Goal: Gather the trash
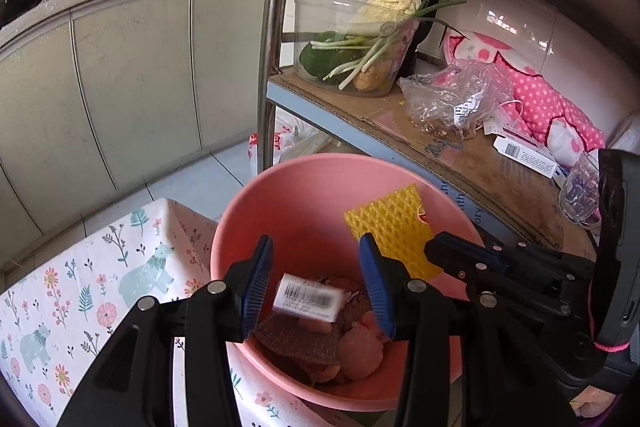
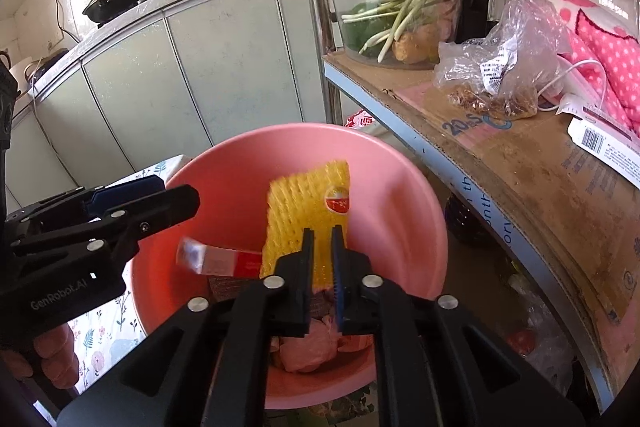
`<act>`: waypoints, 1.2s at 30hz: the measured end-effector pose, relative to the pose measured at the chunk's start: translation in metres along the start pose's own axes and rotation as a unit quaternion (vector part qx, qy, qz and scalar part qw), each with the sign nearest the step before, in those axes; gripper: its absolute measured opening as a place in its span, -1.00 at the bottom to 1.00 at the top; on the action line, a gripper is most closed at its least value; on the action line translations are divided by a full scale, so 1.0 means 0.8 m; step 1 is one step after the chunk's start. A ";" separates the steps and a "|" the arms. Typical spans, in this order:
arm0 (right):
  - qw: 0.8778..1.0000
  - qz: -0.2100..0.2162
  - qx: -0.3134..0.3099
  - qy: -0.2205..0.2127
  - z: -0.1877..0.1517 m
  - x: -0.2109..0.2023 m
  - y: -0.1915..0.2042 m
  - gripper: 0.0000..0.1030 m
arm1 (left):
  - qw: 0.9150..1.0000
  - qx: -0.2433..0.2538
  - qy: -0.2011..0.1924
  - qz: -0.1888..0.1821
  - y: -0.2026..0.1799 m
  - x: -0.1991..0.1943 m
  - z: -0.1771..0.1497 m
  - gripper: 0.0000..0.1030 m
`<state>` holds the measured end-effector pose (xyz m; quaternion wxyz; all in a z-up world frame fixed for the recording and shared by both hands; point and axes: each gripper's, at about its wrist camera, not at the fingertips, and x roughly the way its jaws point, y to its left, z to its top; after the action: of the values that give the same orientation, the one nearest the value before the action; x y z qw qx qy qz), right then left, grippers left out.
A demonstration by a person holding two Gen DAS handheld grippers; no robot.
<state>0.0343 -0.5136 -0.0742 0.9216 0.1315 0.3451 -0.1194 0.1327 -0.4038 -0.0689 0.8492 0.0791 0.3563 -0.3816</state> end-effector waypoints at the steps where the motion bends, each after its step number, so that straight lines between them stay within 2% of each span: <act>1: 1.000 0.001 0.000 0.002 0.000 0.001 0.000 -0.61 | 1.000 -0.003 0.003 -0.001 0.002 0.000 0.000 -0.13; 5: 1.000 -0.003 -0.006 0.004 -0.002 -0.001 0.003 -0.45 | 1.000 0.000 -0.003 0.003 0.002 -0.004 0.000 -0.13; 12: 1.000 -0.004 -0.012 -0.007 0.000 -0.018 0.010 -0.40 | 1.000 -0.004 -0.014 0.019 0.006 -0.024 0.001 -0.12; 15: 1.000 0.001 -0.016 -0.014 -0.001 -0.032 0.019 -0.29 | 0.999 -0.007 -0.015 0.032 0.007 -0.035 -0.003 -0.12; 18: 1.000 0.006 -0.018 -0.025 -0.003 -0.049 0.027 -0.24 | 0.999 -0.011 -0.018 0.041 0.009 -0.050 -0.010 -0.12; 20: 0.999 0.008 -0.018 -0.033 -0.004 -0.063 0.034 -0.10 | 0.998 -0.012 -0.025 0.048 0.009 -0.063 -0.014 -0.12; 26: 0.998 0.018 -0.024 -0.048 -0.013 -0.098 0.057 0.08 | 0.997 -0.029 -0.043 0.062 0.014 -0.111 -0.027 -0.12; 36: 0.996 0.031 -0.046 -0.066 -0.041 -0.150 0.108 0.09 | 0.993 -0.048 -0.075 0.077 0.020 -0.186 -0.057 -0.15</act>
<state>-0.0466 -0.4069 -0.0039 0.9507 0.0910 0.2846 -0.0833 0.0517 -0.2859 -0.0057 0.9033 0.0365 0.3028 -0.3018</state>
